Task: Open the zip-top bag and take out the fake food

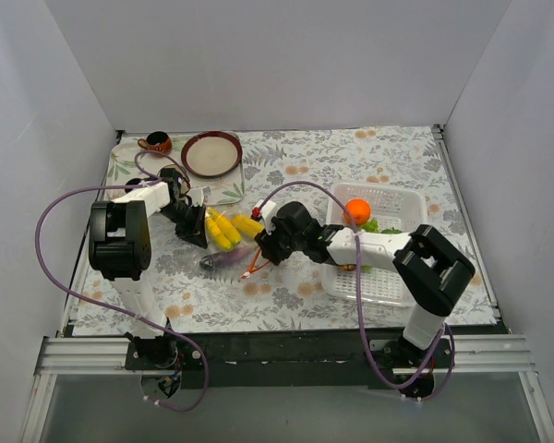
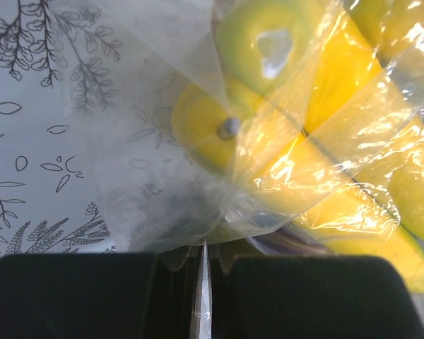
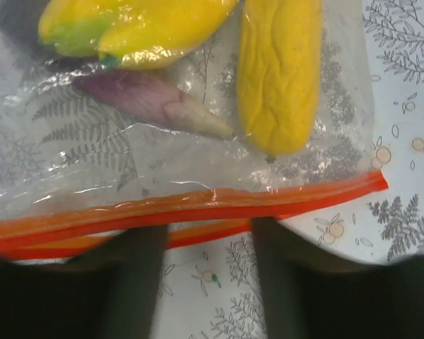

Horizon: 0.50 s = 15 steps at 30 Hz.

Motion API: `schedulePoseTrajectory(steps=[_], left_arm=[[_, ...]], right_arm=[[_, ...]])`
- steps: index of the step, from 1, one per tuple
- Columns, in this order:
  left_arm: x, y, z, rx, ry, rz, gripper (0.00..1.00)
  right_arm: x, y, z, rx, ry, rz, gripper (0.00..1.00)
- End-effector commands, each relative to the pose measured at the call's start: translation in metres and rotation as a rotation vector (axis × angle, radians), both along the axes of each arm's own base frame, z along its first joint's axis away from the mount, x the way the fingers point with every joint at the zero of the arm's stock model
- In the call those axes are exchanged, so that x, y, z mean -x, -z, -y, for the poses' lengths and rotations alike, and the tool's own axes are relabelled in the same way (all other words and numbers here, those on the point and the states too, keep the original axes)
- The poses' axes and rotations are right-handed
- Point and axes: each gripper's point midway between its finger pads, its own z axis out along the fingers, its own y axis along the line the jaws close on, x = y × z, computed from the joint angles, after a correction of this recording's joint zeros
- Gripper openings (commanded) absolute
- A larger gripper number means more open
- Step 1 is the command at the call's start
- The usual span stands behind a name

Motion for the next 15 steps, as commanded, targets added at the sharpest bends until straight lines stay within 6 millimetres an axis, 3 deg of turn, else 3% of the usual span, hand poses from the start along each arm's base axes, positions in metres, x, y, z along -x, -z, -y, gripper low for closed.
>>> schedulePoseTrajectory(steps=[1, 9, 14, 15], left_arm=[[-0.012, 0.041, -0.028, -0.159, 0.041, 0.035, 0.00], [-0.008, 0.044, -0.030, -0.171, 0.073, 0.034, 0.00], [-0.004, 0.042, -0.030, -0.166, 0.101, 0.030, 0.00], [-0.003, 0.042, -0.029, -0.163, 0.106, 0.027, 0.00]], right_arm=[[-0.026, -0.019, -0.034, -0.104, 0.006, 0.055, 0.95], [-0.065, -0.028, -0.048, -0.163, 0.067, 0.241, 0.98], [-0.071, -0.024, -0.054, -0.197, 0.057, 0.287, 0.98], [-0.071, -0.015, -0.056, -0.186, 0.048, 0.281, 0.98]])
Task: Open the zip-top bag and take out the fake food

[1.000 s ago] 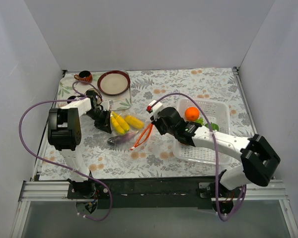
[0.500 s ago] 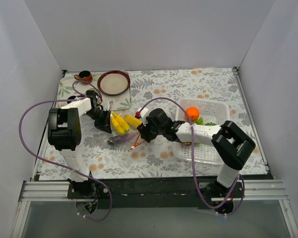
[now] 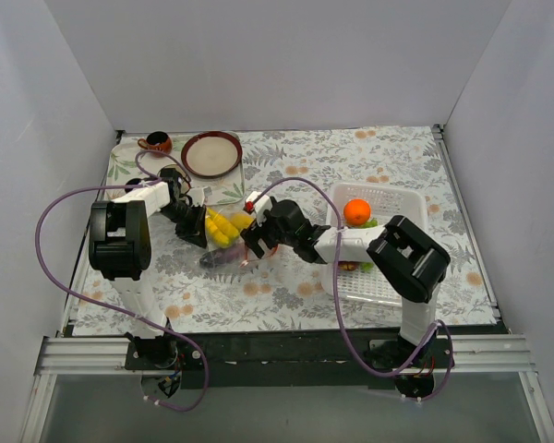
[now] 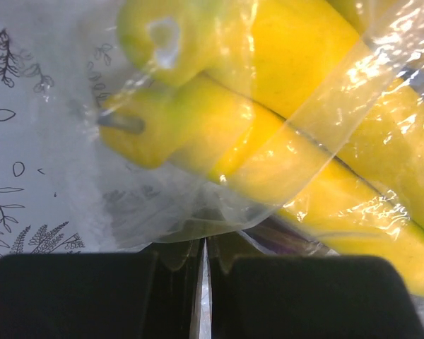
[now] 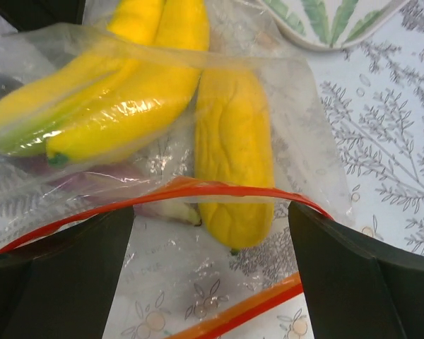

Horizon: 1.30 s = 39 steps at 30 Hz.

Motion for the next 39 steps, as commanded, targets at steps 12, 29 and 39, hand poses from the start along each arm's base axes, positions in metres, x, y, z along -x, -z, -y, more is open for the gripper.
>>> schedulePoseTrajectory(steps=[12, 29, 39], left_arm=[[0.002, 0.037, -0.028, -0.157, 0.100, 0.017, 0.00], [0.003, 0.045, -0.033, -0.188, 0.080, 0.007, 0.00], [-0.003, 0.046, -0.028, -0.165, 0.068, 0.003, 0.00]], right_arm=[[-0.012, 0.024, -0.031, -0.060, -0.061, -0.007, 0.80], [0.050, -0.063, 0.070, -0.104, 0.053, 0.018, 0.01], [0.052, -0.106, 0.234, -0.065, 0.679, 0.164, 0.01]])
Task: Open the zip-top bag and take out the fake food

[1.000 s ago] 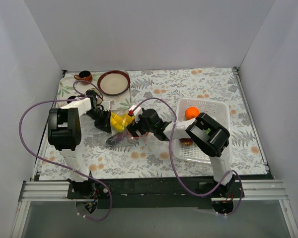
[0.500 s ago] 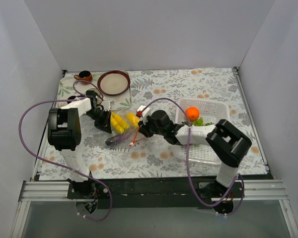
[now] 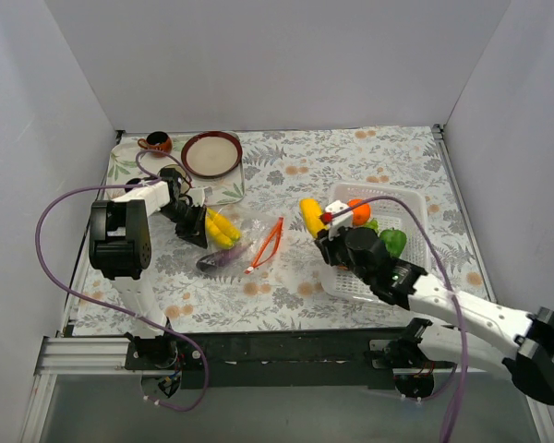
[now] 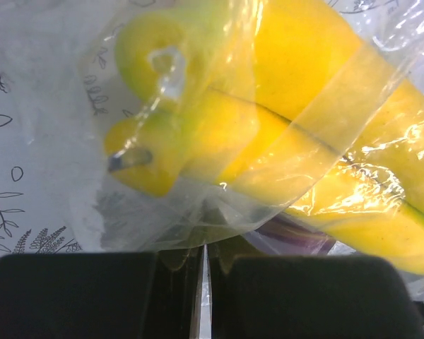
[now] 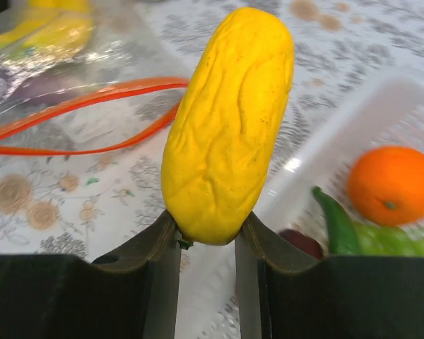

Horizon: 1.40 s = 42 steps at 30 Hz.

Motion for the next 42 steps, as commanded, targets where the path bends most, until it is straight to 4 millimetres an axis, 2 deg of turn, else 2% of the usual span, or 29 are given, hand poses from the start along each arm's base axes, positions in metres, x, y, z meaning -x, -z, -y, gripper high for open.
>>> schedulePoseTrajectory(steps=[1, 2, 3, 4, 5, 7, 8, 10, 12, 13, 17, 21, 22, 23, 24, 25, 26, 28, 29, 31, 32, 34, 36, 37, 38, 42], left_arm=[[-0.003, 0.046, -0.028, -0.172, 0.033, -0.006, 0.00], [-0.004, 0.045, -0.028, -0.171, 0.033, -0.003, 0.00], [-0.003, 0.046, -0.027, -0.171, 0.035, -0.006, 0.00], [-0.003, 0.046, -0.027, -0.171, 0.036, -0.007, 0.00], [-0.003, 0.046, -0.026, -0.171, 0.040, -0.009, 0.00], [-0.003, 0.045, -0.025, -0.172, 0.041, -0.010, 0.00], [-0.003, 0.045, -0.025, -0.172, 0.043, -0.008, 0.00], [-0.003, 0.044, -0.024, -0.172, 0.046, -0.008, 0.00], [-0.004, 0.044, -0.024, -0.172, 0.047, -0.006, 0.00], [-0.004, 0.043, -0.024, -0.170, 0.047, -0.008, 0.00], [-0.006, 0.043, -0.021, -0.167, 0.046, -0.006, 0.00], [-0.006, 0.044, -0.018, -0.162, 0.047, -0.008, 0.00], [-0.007, 0.045, -0.018, -0.160, 0.045, -0.009, 0.00], [-0.007, 0.045, -0.016, -0.159, 0.049, -0.009, 0.00], [-0.007, 0.045, -0.016, -0.159, 0.047, -0.008, 0.00], [-0.008, 0.044, -0.015, -0.157, 0.047, -0.004, 0.00], [-0.008, 0.043, -0.014, -0.158, 0.048, -0.003, 0.00], [-0.009, 0.042, -0.014, -0.160, 0.051, 0.001, 0.00], [-0.009, 0.043, -0.014, -0.163, 0.051, -0.001, 0.00], [-0.009, 0.042, -0.014, -0.163, 0.049, 0.000, 0.00], [-0.009, 0.042, -0.014, -0.163, 0.052, 0.002, 0.00], [-0.010, 0.041, -0.014, -0.163, 0.051, 0.003, 0.00], [-0.010, 0.041, -0.014, -0.164, 0.051, 0.005, 0.00], [-0.010, 0.042, -0.014, -0.167, 0.050, 0.005, 0.00], [-0.010, 0.041, -0.015, -0.169, 0.050, 0.007, 0.00], [-0.009, 0.045, -0.015, -0.169, 0.049, 0.002, 0.00]], right_arm=[[-0.012, -0.023, 0.091, -0.015, 0.454, 0.063, 0.01], [-0.012, -0.032, 0.105, -0.049, 0.516, 0.079, 0.01], [-0.013, -0.029, 0.117, -0.046, 0.569, 0.084, 0.01], [-0.013, -0.028, 0.125, -0.051, 0.602, 0.088, 0.06], [-0.015, -0.024, 0.133, -0.043, 0.637, 0.085, 0.35], [-0.015, -0.014, 0.143, -0.020, 0.691, 0.049, 0.70], [-0.018, -0.008, 0.146, 0.000, 0.711, 0.025, 0.98], [-0.022, -0.009, 0.136, 0.000, 0.668, 0.000, 0.99], [-0.027, -0.009, 0.116, 0.002, 0.581, -0.014, 0.98], [-0.031, -0.018, 0.107, 0.006, 0.541, 0.002, 0.98], [-0.042, -0.025, 0.062, 0.012, 0.349, -0.007, 0.99], [-0.047, -0.026, 0.001, -0.008, 0.099, -0.008, 0.95], [-0.043, -0.024, -0.014, -0.004, 0.043, -0.014, 0.93], [-0.044, -0.012, -0.028, 0.021, -0.005, -0.038, 0.88], [-0.043, -0.019, -0.046, -0.008, -0.064, -0.037, 0.84], [-0.039, -0.017, -0.059, -0.015, -0.109, -0.047, 0.77], [-0.037, -0.005, -0.070, 0.015, -0.162, -0.059, 0.74], [-0.032, -0.005, -0.091, -0.013, -0.239, -0.069, 0.63], [-0.029, 0.007, -0.099, -0.005, -0.272, -0.098, 0.59], [-0.028, 0.007, -0.113, -0.031, -0.314, -0.103, 0.54], [-0.028, 0.016, -0.117, -0.023, -0.323, -0.121, 0.53], [-0.030, 0.014, -0.127, -0.036, -0.346, -0.126, 0.51], [-0.029, 0.027, -0.132, -0.020, -0.362, -0.161, 0.50], [-0.031, 0.024, -0.136, -0.022, -0.367, -0.161, 0.45], [-0.030, 0.032, -0.135, -0.006, -0.364, -0.188, 0.45], [-0.031, 0.031, -0.144, -0.035, -0.393, -0.174, 0.50]])
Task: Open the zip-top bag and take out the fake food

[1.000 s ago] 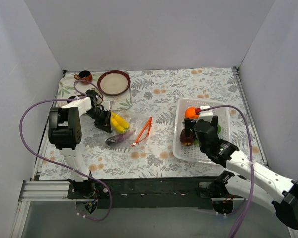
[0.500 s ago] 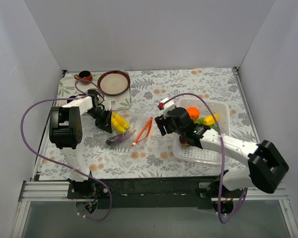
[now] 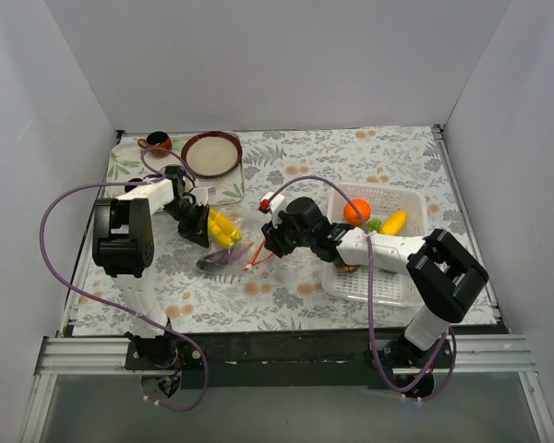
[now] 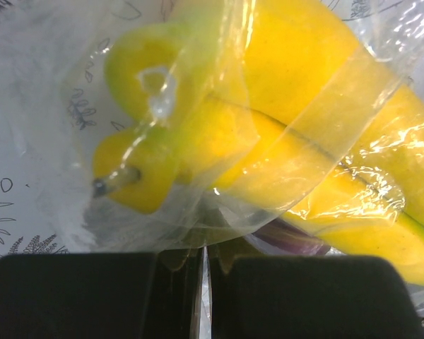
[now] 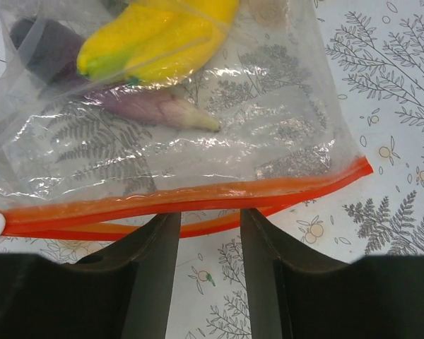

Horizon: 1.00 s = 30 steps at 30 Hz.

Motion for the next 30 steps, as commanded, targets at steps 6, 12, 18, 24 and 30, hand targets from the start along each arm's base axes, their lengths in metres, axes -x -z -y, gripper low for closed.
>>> schedulePoseTrajectory(steps=[6, 12, 18, 24, 30], left_arm=[[-0.008, 0.043, -0.021, -0.143, 0.041, 0.031, 0.00], [-0.005, 0.043, -0.019, -0.146, 0.039, 0.026, 0.00], [0.001, 0.039, -0.014, -0.138, 0.035, 0.012, 0.00], [0.013, 0.037, -0.004, -0.110, 0.050, -0.020, 0.00], [0.023, 0.037, -0.001, -0.094, 0.056, -0.049, 0.00]], right_arm=[[0.003, -0.013, -0.054, -0.131, -0.177, -0.015, 0.98], [0.017, -0.014, -0.087, -0.165, -0.292, 0.047, 0.98], [0.031, -0.001, -0.111, -0.151, -0.380, 0.082, 0.99], [0.035, 0.008, -0.116, -0.168, -0.397, 0.113, 0.99], [0.039, 0.040, -0.107, -0.118, -0.390, 0.071, 0.88]])
